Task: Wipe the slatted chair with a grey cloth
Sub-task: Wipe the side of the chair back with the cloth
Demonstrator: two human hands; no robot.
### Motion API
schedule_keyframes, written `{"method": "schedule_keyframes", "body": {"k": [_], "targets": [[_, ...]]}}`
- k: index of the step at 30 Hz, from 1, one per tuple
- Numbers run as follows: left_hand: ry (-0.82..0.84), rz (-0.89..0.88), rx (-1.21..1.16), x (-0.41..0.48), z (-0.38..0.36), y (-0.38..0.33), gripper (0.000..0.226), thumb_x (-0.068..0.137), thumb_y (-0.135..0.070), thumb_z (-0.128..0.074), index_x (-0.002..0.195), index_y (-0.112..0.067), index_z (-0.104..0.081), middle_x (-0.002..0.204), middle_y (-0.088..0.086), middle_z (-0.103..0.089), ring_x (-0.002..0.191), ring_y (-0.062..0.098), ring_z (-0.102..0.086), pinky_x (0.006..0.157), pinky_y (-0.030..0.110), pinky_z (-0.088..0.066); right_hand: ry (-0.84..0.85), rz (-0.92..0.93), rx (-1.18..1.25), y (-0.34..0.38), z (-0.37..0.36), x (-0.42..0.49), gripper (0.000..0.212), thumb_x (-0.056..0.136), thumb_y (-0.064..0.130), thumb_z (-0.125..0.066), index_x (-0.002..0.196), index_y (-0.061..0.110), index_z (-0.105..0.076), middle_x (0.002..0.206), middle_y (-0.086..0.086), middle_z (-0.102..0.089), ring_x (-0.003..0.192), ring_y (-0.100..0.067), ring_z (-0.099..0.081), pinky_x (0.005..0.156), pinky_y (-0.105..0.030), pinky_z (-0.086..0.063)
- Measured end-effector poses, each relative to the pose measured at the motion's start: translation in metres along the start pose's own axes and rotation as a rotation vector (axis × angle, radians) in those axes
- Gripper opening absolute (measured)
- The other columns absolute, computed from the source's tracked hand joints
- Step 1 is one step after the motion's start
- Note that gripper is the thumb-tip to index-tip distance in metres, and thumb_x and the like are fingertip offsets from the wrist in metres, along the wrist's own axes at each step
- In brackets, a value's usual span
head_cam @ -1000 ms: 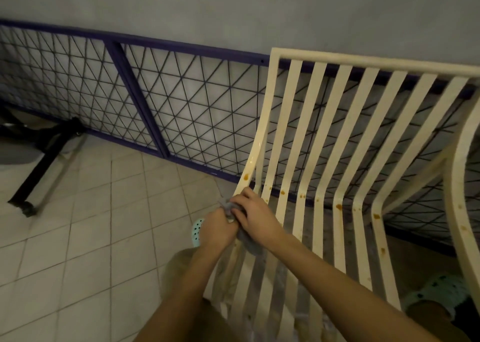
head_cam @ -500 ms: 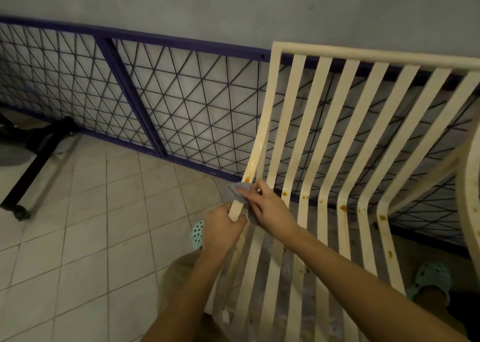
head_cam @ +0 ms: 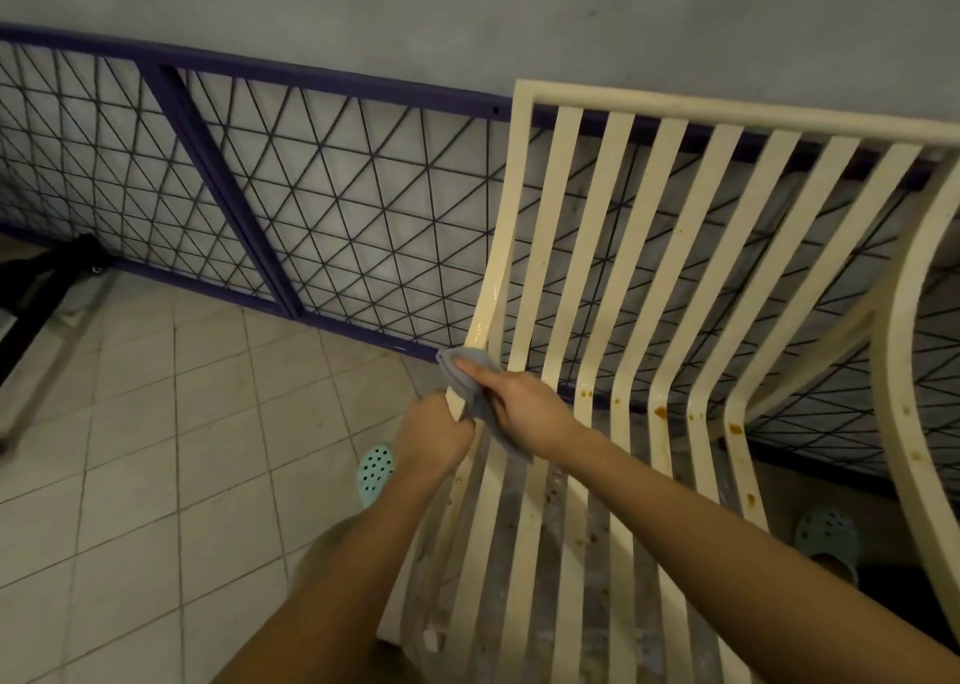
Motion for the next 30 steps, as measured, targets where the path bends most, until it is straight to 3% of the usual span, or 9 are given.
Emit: {"method": "schedule_keyframes", "body": {"k": [3, 7, 9, 13, 18, 21, 23, 27, 30], "targets": [[0.036, 0.019, -0.13, 0.002, 0.001, 0.0, 0.012, 0.087, -0.025, -0.059, 0.087, -0.013, -0.063, 0.073, 0.004, -0.069, 0.064, 0.019, -0.069, 0.06, 0.041, -0.06, -0.048, -0.096, 0.012, -0.003, 0.009, 0.015, 0.055, 0.103, 0.019, -0.037, 0.151, 0.043, -0.022, 0.105, -0.02, -0.065, 0.079, -0.028, -0.06, 0.072, -0.041, -0.051], [0.025, 0.036, -0.254, 0.0, 0.006, -0.001, 0.014, 0.088, -0.027, -0.059, 0.089, -0.015, -0.065, 0.08, 0.003, -0.07, 0.072, 0.016, -0.068, 0.065, 0.039, -0.059, -0.064, -0.113, 0.111, 0.02, -0.016, -0.004, 0.07, 0.098, 0.018, -0.049, 0.154, 0.039, -0.013, 0.121, -0.015, -0.058, 0.098, -0.031, -0.062, 0.079, -0.038, -0.052], [0.009, 0.017, -0.284, -0.001, 0.009, -0.002, 0.016, 0.09, -0.027, -0.058, 0.092, -0.014, -0.065, 0.081, 0.004, -0.069, 0.074, 0.016, -0.066, 0.066, 0.038, -0.058, -0.112, -0.078, -0.077, 0.024, -0.017, -0.01, 0.072, 0.096, 0.021, -0.054, 0.154, 0.036, -0.014, 0.129, -0.015, -0.049, 0.105, -0.031, -0.057, 0.082, -0.042, -0.053], [-0.05, -0.024, -0.361, -0.005, 0.015, -0.008, 0.026, 0.095, -0.023, -0.048, 0.083, -0.007, -0.064, 0.072, 0.004, -0.062, 0.064, 0.018, -0.055, 0.058, 0.037, -0.046, -0.248, 0.063, -0.383, 0.03, 0.021, -0.001, 0.052, 0.093, 0.019, -0.059, 0.143, 0.022, -0.045, 0.15, -0.017, -0.028, 0.136, -0.037, -0.03, 0.103, -0.047, -0.04], [-0.161, -0.046, -0.317, -0.011, 0.023, -0.01, 0.034, 0.099, -0.013, -0.037, 0.069, -0.01, -0.052, 0.069, 0.004, -0.055, 0.062, 0.013, -0.046, 0.054, 0.027, -0.034, -0.077, 0.177, -0.134, 0.024, -0.001, 0.017, 0.057, 0.089, -0.004, -0.057, 0.144, 0.008, -0.046, 0.158, -0.012, -0.027, 0.144, -0.03, -0.028, 0.112, -0.046, -0.037], [-0.233, -0.026, -0.394, -0.008, 0.027, -0.006, 0.035, 0.101, -0.013, -0.036, 0.073, -0.009, -0.056, 0.071, 0.001, -0.056, 0.064, 0.007, -0.047, 0.056, 0.016, -0.036, -0.116, 0.14, 0.161, 0.029, -0.01, 0.002, 0.055, 0.096, 0.008, -0.049, 0.15, 0.011, -0.037, 0.16, -0.004, -0.027, 0.15, -0.014, -0.013, 0.123, -0.031, -0.013], [-0.25, -0.018, -0.432, -0.007, 0.029, -0.006, 0.033, 0.103, -0.014, -0.037, 0.078, -0.008, -0.058, 0.07, -0.002, -0.054, 0.065, 0.007, -0.048, 0.054, 0.009, -0.036, -0.148, 0.14, 0.31, 0.03, -0.004, -0.005, 0.047, 0.101, 0.015, -0.046, 0.148, 0.015, -0.042, 0.158, 0.0, -0.031, 0.149, -0.008, -0.014, 0.122, -0.023, -0.009], [-0.229, -0.019, -0.419, -0.005, 0.026, -0.004, 0.033, 0.103, -0.014, -0.036, 0.075, -0.012, -0.054, 0.071, -0.003, -0.054, 0.065, 0.006, -0.047, 0.053, 0.005, -0.035, -0.119, 0.201, 0.213, 0.015, 0.008, 0.015, 0.032, 0.101, 0.022, -0.052, 0.13, 0.015, -0.063, 0.15, -0.005, -0.046, 0.147, -0.015, -0.026, 0.122, -0.035, -0.021], [-0.219, -0.032, -0.376, -0.004, 0.024, -0.004, 0.033, 0.101, -0.012, -0.036, 0.075, -0.009, -0.055, 0.071, 0.002, -0.054, 0.065, 0.009, -0.046, 0.054, 0.012, -0.035, -0.156, 0.143, 0.121, 0.006, 0.011, 0.033, 0.032, 0.1, 0.021, -0.052, 0.129, 0.012, -0.064, 0.154, -0.012, -0.038, 0.149, -0.024, -0.02, 0.122, -0.037, -0.017]]}}
Point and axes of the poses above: each hand's wrist, its own x-axis towards the middle knuckle, its own z-axis out of the back of the hand, y = z × x, the point moved 6 cm from there along x, towards the middle knuckle
